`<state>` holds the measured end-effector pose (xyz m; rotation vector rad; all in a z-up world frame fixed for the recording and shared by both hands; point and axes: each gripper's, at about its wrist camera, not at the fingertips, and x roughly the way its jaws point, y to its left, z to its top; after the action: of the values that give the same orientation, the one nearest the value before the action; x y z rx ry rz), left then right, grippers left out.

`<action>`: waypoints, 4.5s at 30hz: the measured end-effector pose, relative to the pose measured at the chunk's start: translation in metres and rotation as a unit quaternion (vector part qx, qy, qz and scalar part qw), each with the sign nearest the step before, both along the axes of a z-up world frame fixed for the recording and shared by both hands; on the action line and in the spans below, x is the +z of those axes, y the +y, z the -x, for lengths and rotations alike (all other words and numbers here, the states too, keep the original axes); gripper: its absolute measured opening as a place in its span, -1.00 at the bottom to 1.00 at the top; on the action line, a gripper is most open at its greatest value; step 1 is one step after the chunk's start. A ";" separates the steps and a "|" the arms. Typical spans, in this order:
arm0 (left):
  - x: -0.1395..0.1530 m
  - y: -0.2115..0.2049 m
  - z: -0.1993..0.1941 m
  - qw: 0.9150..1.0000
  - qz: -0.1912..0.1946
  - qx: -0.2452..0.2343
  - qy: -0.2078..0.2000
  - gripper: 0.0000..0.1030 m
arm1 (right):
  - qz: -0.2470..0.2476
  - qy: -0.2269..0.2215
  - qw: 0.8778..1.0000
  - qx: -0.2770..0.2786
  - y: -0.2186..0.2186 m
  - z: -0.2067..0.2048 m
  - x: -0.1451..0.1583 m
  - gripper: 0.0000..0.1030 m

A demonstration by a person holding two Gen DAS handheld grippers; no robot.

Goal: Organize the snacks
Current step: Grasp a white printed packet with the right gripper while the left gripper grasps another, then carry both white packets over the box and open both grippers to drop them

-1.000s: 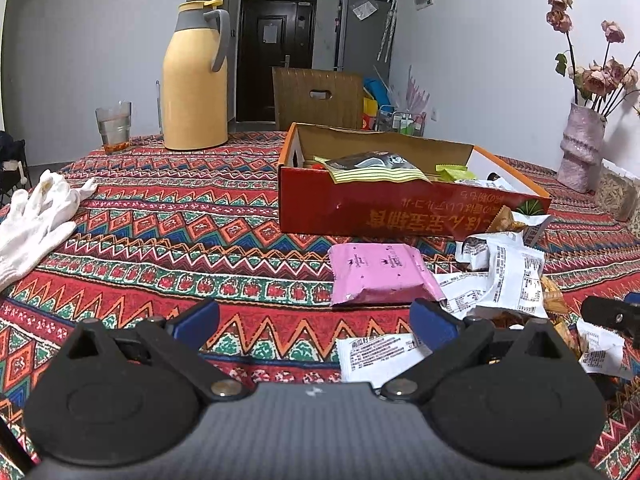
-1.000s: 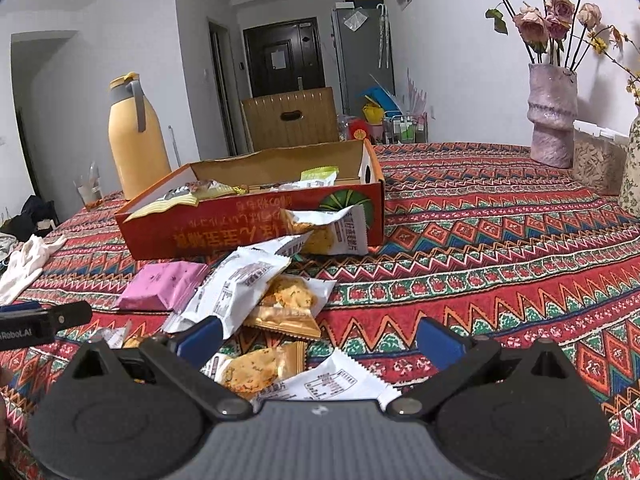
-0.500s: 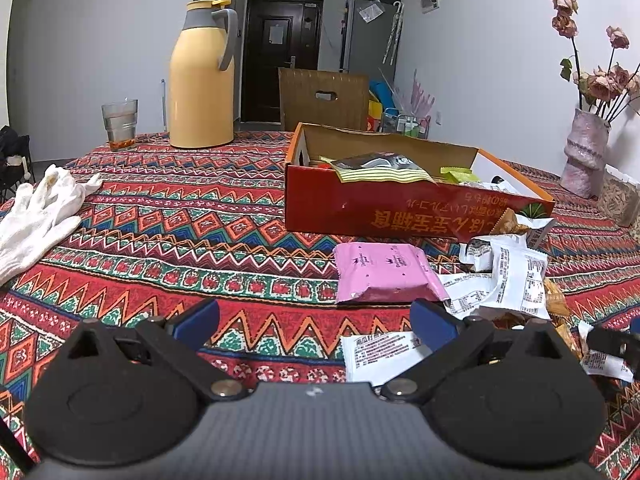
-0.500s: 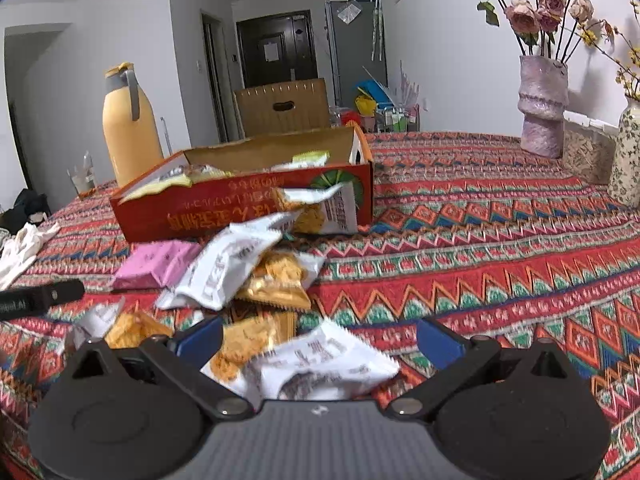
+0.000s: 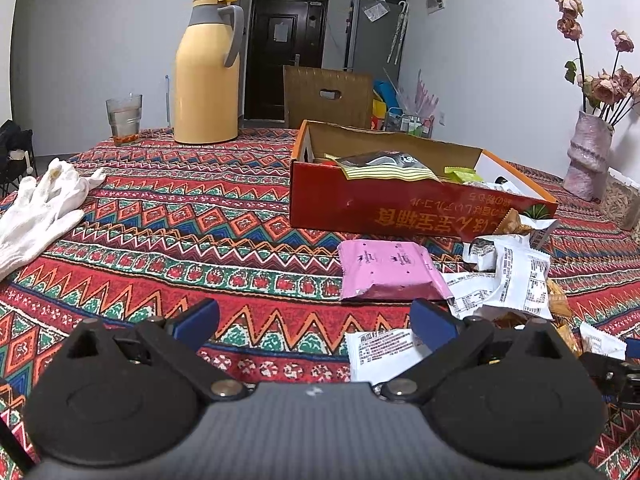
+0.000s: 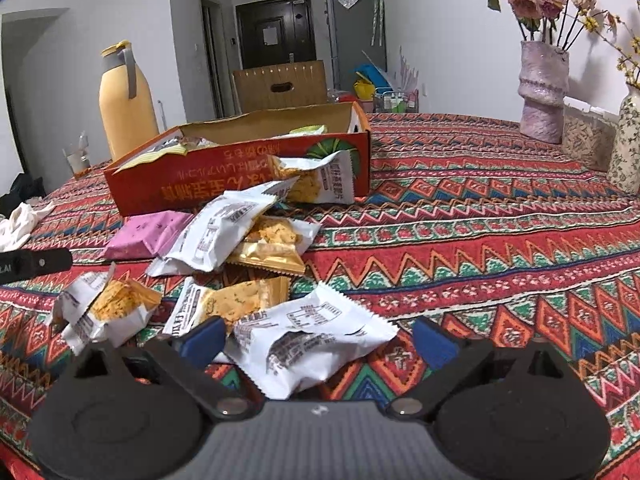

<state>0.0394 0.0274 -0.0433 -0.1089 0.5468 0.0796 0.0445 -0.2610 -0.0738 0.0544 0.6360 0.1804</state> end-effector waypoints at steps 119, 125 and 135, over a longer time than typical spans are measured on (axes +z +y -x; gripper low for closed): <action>0.124 -0.029 -0.124 0.995 -0.009 -0.029 -0.093 -0.06 | -0.024 -0.174 0.983 0.050 0.034 -0.128 0.118 0.57; 0.114 -0.027 -0.159 0.997 -0.003 -0.020 -0.076 -0.06 | -0.019 -0.165 0.985 0.048 0.043 -0.163 0.115 0.57; 0.081 -0.029 -0.186 0.998 -0.006 -0.004 -0.059 -0.06 | -0.025 -0.142 0.989 0.031 0.045 -0.197 0.081 0.57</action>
<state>0.2255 -0.0018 0.0374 -0.0986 0.4280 0.0690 0.2420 -0.2161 0.0067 0.0554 0.3484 0.2591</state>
